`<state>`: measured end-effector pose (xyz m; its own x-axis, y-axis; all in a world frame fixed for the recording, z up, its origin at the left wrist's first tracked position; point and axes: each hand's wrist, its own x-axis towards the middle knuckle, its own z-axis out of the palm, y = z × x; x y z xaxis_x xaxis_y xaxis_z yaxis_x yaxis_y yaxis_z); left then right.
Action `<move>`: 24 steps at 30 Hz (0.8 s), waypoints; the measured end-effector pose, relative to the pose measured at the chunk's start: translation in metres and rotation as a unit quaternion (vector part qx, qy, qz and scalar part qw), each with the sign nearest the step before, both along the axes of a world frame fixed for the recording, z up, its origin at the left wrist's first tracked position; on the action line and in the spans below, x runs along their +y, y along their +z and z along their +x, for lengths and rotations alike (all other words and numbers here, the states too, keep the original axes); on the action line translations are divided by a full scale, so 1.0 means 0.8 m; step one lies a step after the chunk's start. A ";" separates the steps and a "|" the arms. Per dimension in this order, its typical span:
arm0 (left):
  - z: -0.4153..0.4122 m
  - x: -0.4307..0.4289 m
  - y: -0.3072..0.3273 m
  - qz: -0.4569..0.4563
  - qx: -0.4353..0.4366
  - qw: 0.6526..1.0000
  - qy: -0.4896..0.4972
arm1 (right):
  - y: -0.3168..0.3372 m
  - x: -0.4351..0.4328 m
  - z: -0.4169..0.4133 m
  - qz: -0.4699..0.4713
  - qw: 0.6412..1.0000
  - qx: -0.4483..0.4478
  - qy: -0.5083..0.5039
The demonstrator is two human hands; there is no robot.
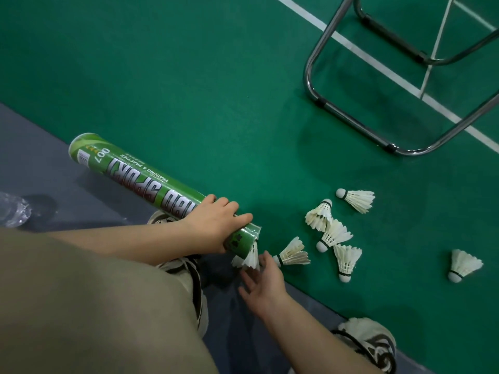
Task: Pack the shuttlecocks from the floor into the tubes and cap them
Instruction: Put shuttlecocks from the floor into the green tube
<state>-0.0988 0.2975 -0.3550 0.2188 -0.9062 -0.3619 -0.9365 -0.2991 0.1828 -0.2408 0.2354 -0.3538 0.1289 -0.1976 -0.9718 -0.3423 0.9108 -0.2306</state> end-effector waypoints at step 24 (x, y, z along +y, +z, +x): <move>0.005 -0.011 -0.005 0.000 -0.044 0.994 0.097 | 0.030 -0.055 0.037 -0.423 0.897 0.083 0.104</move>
<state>-0.0952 0.2883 -0.3590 0.4211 -0.8432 -0.3342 -0.8732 -0.4765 0.1019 -0.2111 0.1915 -0.3302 0.1148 -0.8610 -0.4955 -0.5780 0.3478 -0.7383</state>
